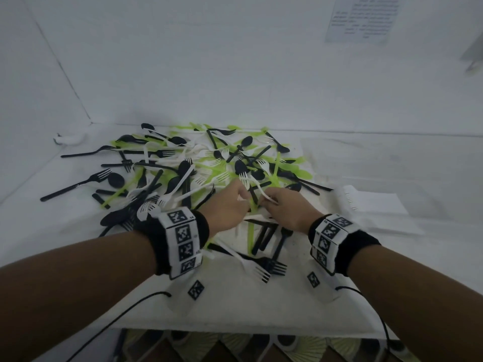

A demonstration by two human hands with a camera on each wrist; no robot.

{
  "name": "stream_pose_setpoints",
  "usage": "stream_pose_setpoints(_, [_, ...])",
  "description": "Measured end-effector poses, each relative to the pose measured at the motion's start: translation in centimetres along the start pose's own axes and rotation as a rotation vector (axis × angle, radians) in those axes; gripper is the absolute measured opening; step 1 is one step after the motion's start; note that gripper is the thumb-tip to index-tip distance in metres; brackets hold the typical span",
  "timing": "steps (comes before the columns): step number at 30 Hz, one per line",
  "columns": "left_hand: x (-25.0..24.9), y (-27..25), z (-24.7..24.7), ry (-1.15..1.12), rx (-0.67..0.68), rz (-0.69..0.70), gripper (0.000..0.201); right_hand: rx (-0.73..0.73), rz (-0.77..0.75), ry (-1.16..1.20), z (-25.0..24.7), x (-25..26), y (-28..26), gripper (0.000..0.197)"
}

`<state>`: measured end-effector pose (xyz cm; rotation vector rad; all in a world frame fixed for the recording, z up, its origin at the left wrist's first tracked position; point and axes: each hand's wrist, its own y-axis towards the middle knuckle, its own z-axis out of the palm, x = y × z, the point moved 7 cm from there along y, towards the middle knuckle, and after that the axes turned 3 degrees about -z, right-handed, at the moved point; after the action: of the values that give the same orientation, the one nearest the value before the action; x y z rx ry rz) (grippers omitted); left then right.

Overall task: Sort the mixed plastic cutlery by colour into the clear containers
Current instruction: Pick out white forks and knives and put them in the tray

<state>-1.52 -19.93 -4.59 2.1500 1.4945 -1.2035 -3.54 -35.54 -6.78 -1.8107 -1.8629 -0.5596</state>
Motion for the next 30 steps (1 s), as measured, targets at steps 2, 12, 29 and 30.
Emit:
stream_pose_setpoints(2, [0.7,-0.5,-2.2,0.066,0.018,0.043,0.017,0.09,-0.04,-0.055,1.1,0.6,0.1,0.013])
stream_pose_setpoints(12, [6.6,-6.6,-7.1,0.278,0.003,0.068,0.011,0.107,-0.161,-0.149,1.6,3.0,1.6,0.023])
stream_pose_setpoints(29, [8.0,-7.0,-4.6,0.517,-0.004,0.123,0.005,-0.036,0.003,-0.057,-0.9,1.9,1.3,0.03])
stream_pose_setpoints(30, [7.8,-7.0,-4.7,0.462,-0.014,0.099,0.008,-0.038,0.03,-0.054,-0.9,1.6,1.2,0.029])
